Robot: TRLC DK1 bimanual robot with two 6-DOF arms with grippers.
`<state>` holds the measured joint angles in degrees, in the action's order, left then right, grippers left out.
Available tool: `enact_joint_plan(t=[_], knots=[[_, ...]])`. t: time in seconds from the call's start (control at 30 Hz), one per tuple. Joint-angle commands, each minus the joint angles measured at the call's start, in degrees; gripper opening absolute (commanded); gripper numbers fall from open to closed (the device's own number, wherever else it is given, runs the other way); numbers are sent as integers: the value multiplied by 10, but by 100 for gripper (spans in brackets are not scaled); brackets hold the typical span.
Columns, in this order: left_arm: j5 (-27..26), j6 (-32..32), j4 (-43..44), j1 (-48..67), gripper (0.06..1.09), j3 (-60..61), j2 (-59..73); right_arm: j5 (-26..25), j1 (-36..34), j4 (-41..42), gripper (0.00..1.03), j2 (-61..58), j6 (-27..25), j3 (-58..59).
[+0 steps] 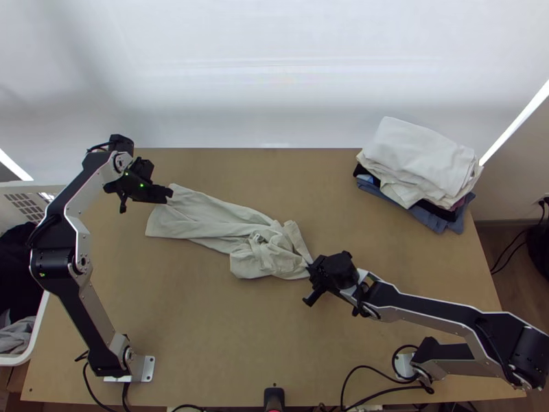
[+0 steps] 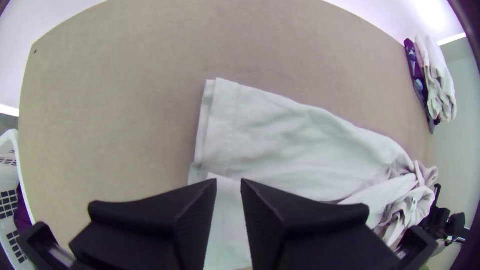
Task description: Fold the t-shirt
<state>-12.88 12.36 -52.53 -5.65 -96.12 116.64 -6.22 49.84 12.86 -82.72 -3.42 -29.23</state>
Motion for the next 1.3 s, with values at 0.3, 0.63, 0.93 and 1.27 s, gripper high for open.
enact_joint_plan(t=[0.3,0.63,0.93,1.27], knots=[[4,7,6,-9,48,16,8,-6,-5,8,3,-1,10,5],[20,21,19,-11,48,23,10,-6,-5,8,3,-1,10,6],[19,39,2,2,42,59,4,-7,-5,8,3,-1,10,6],[8,-49,58,-8,10,16,-71,-34,-46,5,3,57,37,-11]])
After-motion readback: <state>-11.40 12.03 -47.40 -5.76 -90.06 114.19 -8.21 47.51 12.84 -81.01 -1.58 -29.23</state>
